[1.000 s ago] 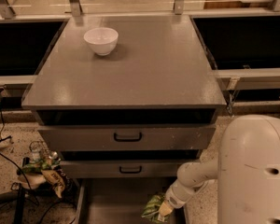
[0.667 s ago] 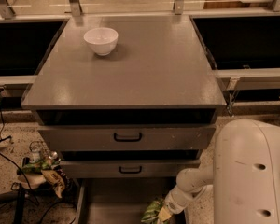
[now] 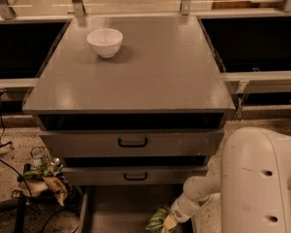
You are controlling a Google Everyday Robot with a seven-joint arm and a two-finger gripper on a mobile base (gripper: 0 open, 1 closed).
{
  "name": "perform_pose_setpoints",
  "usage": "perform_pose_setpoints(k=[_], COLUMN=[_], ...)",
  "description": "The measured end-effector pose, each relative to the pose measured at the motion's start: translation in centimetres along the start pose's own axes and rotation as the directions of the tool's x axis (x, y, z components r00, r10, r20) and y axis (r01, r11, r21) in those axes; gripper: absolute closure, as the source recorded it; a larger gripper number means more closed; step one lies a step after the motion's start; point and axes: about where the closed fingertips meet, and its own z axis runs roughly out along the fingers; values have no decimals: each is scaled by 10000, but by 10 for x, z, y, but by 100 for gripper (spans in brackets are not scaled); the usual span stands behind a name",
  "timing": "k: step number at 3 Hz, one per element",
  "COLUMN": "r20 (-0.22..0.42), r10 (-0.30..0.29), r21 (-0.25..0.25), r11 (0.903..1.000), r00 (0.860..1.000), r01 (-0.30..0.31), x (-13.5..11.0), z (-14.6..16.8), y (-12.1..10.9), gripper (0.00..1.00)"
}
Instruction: Place green jalapeno chip bag into bottom drawer
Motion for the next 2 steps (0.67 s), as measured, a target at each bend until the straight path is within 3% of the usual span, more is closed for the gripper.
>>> perform_pose_setpoints(k=[2], r20=[351], r10=[396], r21=[-527], r11=[9979], r00=[9986], r01=[-377], x=[-21], z=[30], y=[-20], gripper=[100])
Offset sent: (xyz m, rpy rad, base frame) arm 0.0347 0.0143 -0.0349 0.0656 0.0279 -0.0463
